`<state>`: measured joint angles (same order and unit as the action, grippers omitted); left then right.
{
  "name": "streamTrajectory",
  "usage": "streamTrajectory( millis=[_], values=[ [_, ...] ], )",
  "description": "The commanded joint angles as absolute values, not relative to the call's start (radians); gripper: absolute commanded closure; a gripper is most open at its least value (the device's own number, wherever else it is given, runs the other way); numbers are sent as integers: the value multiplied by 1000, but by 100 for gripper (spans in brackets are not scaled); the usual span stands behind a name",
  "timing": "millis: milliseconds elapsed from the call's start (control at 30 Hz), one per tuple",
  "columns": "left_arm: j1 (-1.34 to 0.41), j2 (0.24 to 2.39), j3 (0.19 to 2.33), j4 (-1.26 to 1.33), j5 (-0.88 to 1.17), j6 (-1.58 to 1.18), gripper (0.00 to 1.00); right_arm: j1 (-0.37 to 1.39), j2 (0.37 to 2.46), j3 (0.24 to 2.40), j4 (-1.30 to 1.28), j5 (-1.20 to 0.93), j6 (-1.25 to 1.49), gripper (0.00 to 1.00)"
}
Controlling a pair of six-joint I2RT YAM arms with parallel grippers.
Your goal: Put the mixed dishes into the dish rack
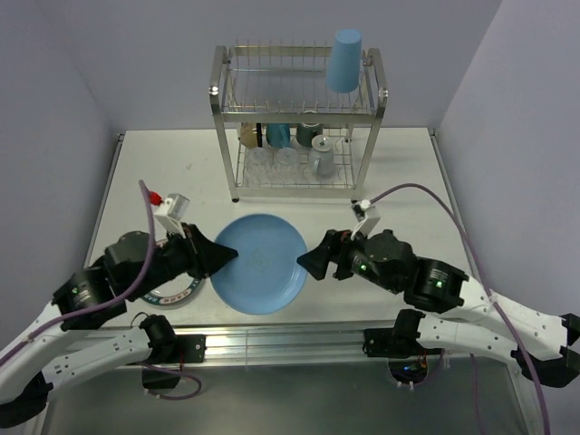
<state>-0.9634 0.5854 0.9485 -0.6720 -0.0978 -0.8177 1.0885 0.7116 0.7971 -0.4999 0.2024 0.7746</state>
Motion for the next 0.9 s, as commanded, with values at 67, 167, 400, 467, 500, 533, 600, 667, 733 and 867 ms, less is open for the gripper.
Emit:
streamTrajectory(
  millis=[67,167,400,467,500,533,600,667,733,867],
  values=[
    [-963,669,1297,-505,-331,-625,100,1085,601,929,-718,497,785,0],
    [-963,797,1451,-447,-469,-474,100,1085,555,937,-771,518,784,0],
    [-963,1034,1632,-27,-779,76,100,1085,509,890,-833,503,814,1],
    [-963,1107,1655,197,-847,266,100,1085,506,861,-833,496,821,1],
    [-963,1126,1679,254,-845,309,100,1085,508,851,-833,489,828,1],
    [-963,1146,1687,378,-841,404,100,1085,511,844,-827,486,831,1],
    [-963,1228,1732,490,-853,516,100,1085,517,824,-821,482,834,1],
    [-953,1338,1759,703,-886,717,100,1085,525,810,-808,474,834,1],
    [-943,1400,1782,817,-891,834,100,1086,529,798,-784,462,833,1],
    [-881,1577,1914,868,-928,839,100,1085,548,756,-733,448,828,1]
  ],
)
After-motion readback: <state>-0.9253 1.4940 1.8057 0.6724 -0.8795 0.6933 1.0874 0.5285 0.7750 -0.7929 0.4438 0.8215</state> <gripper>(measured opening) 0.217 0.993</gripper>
